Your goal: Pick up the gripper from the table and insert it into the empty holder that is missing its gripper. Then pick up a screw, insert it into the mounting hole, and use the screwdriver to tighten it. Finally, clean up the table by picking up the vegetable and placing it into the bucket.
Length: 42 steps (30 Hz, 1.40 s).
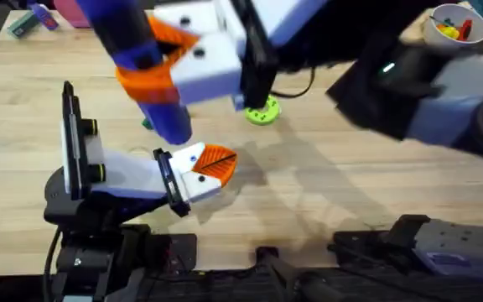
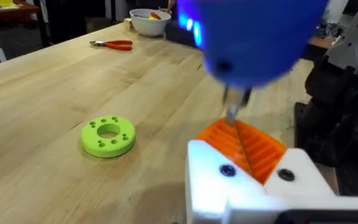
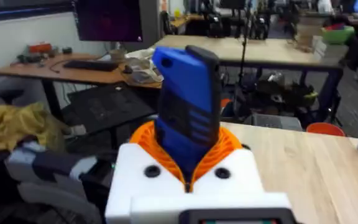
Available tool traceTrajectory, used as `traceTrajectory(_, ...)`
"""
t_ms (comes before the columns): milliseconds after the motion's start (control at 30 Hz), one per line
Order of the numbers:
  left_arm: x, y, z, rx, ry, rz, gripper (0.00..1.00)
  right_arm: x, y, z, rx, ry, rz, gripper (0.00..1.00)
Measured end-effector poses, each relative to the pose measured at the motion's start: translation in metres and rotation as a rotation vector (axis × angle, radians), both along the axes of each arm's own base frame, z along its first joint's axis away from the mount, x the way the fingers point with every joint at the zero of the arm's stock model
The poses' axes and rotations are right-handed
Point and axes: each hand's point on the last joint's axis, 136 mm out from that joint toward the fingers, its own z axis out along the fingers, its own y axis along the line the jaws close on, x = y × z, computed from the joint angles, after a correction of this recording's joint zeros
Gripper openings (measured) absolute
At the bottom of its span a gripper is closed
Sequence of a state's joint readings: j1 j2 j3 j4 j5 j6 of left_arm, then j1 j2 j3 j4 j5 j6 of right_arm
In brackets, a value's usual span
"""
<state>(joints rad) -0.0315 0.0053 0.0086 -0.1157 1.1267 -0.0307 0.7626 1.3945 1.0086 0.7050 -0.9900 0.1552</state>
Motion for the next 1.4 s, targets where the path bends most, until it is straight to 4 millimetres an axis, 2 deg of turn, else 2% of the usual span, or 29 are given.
traceTrajectory(100,0.0,0.0,0.0,0.0,0.0,0.0,0.007,0.005,-0.006,0.017,-0.047,0.026,-0.031,0.026)
traceTrajectory(200,0.0,0.0,0.0,0.0,0.0,0.0,0.007,0.015,-0.016,0.022,-0.134,0.067,-0.076,0.026)
traceTrajectory(267,0.0,0.0,0.0,0.0,-0.001,0.0,0.007,0.026,-0.027,0.018,-0.217,0.107,-0.133,0.026)
traceTrajectory(400,0.0,0.0,0.0,0.0,0.0,0.0,0.007,0.06,-0.062,-0.007,-0.416,0.154,-0.338,0.026)
traceTrajectory(600,0.0,0.0,0.0,0.0,0.0,0.0,0.007,0.118,-0.134,-0.056,-0.708,0.058,-0.69,0.026)
traceTrajectory(700,0.0,0.0,0.0,0.0,0.0,0.0,0.007,0.134,-0.171,-0.085,-0.888,-0.028,-0.771,0.026)
traceTrajectory(800,0.0,0.0,0.0,0.0,0.0,0.0,0.007,0.142,-0.2,-0.119,-1.082,-0.116,-0.749,0.026)
traceTrajectory(933,0.0,0.0,0.0,0.0,-0.001,0.0,0.007,0.146,-0.225,-0.163,-1.289,-0.158,-0.647,0.026)
traceTrajectory(1133,0.0,0.0,0.0,0.0,0.0,0.0,0.007,0.17,-0.249,-0.227,-1.48,-0.131,-0.548,0.026)
traceTrajectory(1300,0.0,0.0,0.0,0.0,0.0,0.0,0.007,0.187,-0.272,-0.27,-1.594,-0.087,-0.518,0.026)
traceTrajectory(1400,0.0,0.0,0.0,0.0,0.0,0.0,0.007,0.196,-0.284,-0.287,-1.625,-0.071,-0.515,0.026)
